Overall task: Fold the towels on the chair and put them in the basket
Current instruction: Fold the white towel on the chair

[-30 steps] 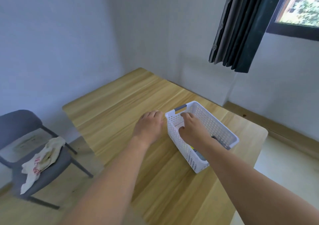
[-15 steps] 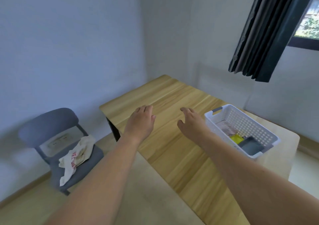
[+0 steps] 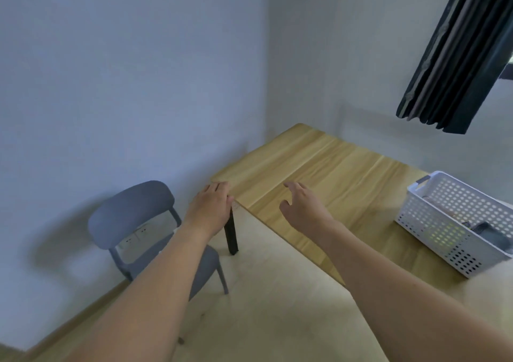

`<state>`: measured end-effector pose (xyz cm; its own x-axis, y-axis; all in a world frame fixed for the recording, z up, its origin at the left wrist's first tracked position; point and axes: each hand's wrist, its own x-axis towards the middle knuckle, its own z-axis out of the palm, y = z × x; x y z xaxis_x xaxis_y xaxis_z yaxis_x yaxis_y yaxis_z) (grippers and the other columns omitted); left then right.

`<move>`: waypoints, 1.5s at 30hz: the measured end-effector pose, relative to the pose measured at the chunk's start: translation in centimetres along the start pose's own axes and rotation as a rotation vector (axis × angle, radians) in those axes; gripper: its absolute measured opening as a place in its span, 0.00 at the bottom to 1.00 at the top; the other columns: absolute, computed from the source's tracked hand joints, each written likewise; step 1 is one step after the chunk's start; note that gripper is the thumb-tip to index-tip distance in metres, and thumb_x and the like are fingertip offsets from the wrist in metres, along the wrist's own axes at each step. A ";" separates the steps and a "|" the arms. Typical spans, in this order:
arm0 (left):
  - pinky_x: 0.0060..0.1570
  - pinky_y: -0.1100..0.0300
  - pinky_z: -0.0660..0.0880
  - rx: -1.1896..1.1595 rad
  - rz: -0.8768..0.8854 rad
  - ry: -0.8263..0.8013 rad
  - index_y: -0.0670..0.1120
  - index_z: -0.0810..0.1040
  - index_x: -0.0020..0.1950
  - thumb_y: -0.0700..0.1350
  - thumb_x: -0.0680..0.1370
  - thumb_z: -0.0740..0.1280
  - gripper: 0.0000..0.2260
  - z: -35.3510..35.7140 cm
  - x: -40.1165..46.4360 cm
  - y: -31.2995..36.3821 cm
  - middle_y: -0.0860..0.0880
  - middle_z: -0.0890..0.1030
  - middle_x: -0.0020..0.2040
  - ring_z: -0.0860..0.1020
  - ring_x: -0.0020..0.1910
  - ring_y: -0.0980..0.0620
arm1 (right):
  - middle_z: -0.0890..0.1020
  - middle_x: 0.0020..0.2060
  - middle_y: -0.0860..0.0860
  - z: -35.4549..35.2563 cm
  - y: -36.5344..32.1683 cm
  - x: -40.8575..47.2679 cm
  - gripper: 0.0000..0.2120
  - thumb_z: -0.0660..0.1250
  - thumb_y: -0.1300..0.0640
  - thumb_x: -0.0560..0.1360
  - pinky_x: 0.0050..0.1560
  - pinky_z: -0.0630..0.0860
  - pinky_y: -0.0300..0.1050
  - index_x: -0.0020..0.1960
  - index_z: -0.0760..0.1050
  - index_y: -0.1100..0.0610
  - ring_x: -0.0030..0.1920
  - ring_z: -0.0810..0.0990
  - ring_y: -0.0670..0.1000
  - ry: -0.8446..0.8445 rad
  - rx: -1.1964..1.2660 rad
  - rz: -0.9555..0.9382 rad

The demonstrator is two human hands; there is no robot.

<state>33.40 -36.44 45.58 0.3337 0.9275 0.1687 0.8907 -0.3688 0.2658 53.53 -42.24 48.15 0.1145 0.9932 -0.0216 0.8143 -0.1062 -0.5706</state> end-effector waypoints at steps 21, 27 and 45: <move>0.62 0.53 0.68 -0.101 -0.092 -0.177 0.43 0.71 0.68 0.41 0.82 0.55 0.16 -0.7 3.2 -38.0 0.47 0.72 0.68 0.70 0.66 0.47 | 0.64 0.73 0.53 26.3 -21.7 12.6 0.25 0.57 0.59 0.78 0.61 0.67 0.43 0.75 0.59 0.57 0.67 0.70 0.52 -0.245 0.071 0.183; 0.57 0.55 0.72 -0.094 -0.040 -0.409 0.44 0.76 0.60 0.38 0.79 0.56 0.14 8.7 5.9 -46.2 0.47 0.77 0.60 0.74 0.58 0.47 | 0.71 0.67 0.52 37.9 -20.4 16.4 0.22 0.58 0.58 0.77 0.63 0.68 0.44 0.71 0.65 0.57 0.65 0.70 0.52 -0.364 0.053 0.333; 0.60 0.59 0.72 -0.502 0.192 -0.736 0.61 0.72 0.49 0.33 0.65 0.58 0.24 49.4 8.8 -62.0 0.52 0.74 0.58 0.72 0.59 0.52 | 0.65 0.55 0.48 75.4 -1.8 22.2 0.22 0.69 0.43 0.68 0.54 0.65 0.42 0.54 0.63 0.51 0.56 0.64 0.51 -0.365 -0.180 0.167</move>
<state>-3.67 -2.40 -16.35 0.7285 0.5889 -0.3500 0.6180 -0.3446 0.7066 11.70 -16.42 -13.26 0.0704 0.9100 -0.4086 0.8916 -0.2411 -0.3833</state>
